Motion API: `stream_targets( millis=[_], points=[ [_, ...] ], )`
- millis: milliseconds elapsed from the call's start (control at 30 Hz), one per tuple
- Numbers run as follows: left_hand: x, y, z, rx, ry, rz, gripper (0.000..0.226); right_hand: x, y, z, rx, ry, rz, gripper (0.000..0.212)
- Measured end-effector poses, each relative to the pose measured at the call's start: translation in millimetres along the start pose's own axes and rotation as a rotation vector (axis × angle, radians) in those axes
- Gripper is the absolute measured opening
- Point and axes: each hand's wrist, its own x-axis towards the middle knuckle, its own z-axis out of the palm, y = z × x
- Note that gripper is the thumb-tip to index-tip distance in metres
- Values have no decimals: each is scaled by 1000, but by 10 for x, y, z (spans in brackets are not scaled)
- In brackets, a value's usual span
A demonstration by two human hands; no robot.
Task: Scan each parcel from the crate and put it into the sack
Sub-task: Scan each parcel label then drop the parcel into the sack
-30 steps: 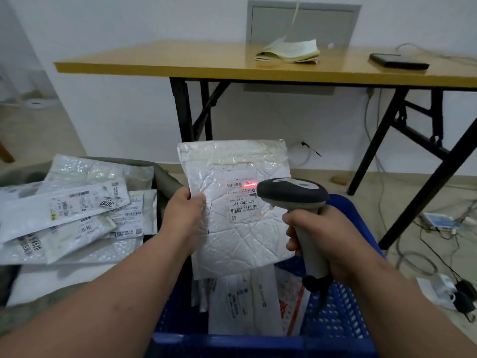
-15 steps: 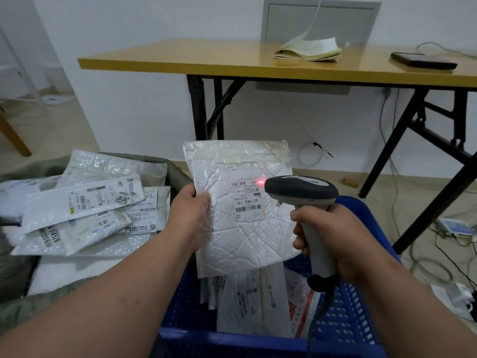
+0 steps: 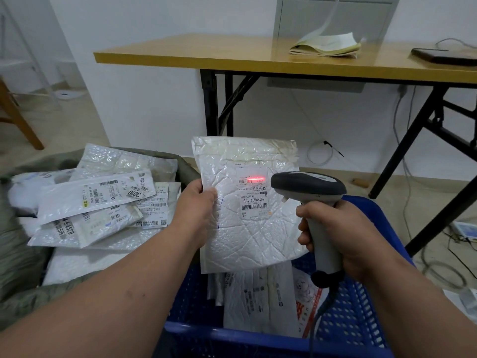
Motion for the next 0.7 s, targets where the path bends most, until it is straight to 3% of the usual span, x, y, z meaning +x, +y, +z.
stream_targets(
  millis=[700],
  points=[
    [128, 23, -189, -10, 23, -19, 22, 96, 10, 205, 18, -22, 12, 11]
  ],
)
